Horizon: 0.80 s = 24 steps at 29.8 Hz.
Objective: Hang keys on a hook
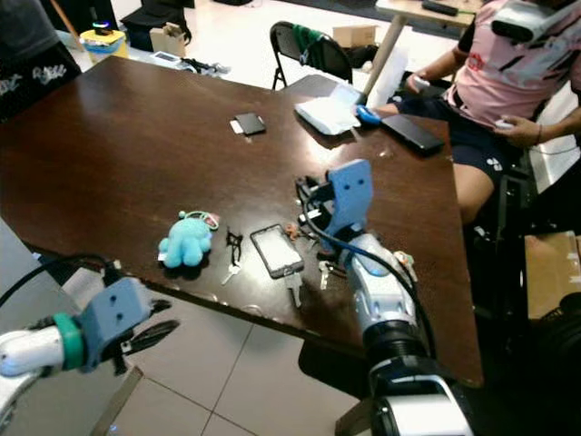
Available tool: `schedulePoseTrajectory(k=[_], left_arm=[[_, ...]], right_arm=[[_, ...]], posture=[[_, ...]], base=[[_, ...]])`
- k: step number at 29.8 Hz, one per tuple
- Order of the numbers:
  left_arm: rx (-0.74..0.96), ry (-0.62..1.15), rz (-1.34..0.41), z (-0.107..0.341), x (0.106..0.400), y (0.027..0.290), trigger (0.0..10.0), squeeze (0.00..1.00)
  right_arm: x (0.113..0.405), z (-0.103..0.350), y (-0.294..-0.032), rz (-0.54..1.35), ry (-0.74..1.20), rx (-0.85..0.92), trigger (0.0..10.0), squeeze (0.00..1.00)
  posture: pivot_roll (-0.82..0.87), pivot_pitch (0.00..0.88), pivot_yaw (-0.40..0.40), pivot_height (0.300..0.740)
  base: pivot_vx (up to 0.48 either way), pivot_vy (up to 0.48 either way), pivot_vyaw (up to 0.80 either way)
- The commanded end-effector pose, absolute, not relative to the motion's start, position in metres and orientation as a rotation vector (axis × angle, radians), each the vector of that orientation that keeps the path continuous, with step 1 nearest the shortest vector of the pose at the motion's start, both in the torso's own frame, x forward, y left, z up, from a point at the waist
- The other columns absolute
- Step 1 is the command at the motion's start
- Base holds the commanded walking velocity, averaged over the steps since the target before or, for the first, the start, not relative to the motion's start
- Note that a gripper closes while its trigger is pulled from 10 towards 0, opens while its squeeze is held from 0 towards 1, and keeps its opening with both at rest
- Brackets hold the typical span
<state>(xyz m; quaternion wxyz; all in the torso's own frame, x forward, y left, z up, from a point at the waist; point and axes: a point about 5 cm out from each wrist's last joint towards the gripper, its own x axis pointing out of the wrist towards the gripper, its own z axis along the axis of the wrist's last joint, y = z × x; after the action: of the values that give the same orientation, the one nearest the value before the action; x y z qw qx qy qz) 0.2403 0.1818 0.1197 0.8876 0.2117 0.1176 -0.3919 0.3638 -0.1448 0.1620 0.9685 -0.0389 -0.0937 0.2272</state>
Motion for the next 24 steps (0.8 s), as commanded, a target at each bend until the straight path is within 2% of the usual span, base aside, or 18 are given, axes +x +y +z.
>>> schedulePoseTrajectory(k=[1,5,10,15,17,19,24], left_arm=[[0.272,0.243,-0.779,0.127,0.244,0.183,10.0,0.0],[0.223,0.24,-0.767,0.126,0.245,0.182,10.0,0.0],[0.302,0.235,-0.77,0.122,0.243,0.178,10.0,0.0],[0.329,0.11,-0.633,0.135,0.265,0.172,10.0,0.0],[0.31,0.082,-0.605,0.139,0.271,0.169,10.0,0.0],[0.271,0.055,-0.59,0.144,0.281,0.159,10.0,0.0],[0.245,0.043,-0.6,0.146,0.29,0.144,10.0,0.0]], right_arm=[[0.364,0.162,-0.137,0.496,-0.185,-0.065,10.0,0.0],[0.364,0.163,-0.137,0.5,-0.186,-0.059,10.0,0.0],[0.365,0.163,-0.141,0.498,-0.184,-0.06,10.0,0.0],[0.355,0.154,-0.153,0.597,-0.133,-0.161,10.0,0.0],[0.354,0.153,-0.162,0.59,-0.119,-0.173,10.0,0.0],[0.357,0.156,-0.182,0.502,-0.104,-0.133,10.0,0.0],[0.356,0.155,-0.203,0.391,-0.098,-0.087,10.0,0.0]], posture=[[0.14,0.0,0.021,0.74],[0.14,0.0,0.023,0.74],[0.14,0.0,0.021,0.74],[0.12,0.0,0.013,0.74],[0.12,0.0,0.011,0.74],[0.1,0.0,0.012,0.74],[0.08,0.0,0.029,0.74]], base=[[0.0,0.0,0.0],[0.0,0.0,0.0],[0.0,0.0,0.0],[0.0,0.0,0.0],[0.0,0.0,0.0],[0.0,0.0,0.0],[0.0,0.0,0.0]])
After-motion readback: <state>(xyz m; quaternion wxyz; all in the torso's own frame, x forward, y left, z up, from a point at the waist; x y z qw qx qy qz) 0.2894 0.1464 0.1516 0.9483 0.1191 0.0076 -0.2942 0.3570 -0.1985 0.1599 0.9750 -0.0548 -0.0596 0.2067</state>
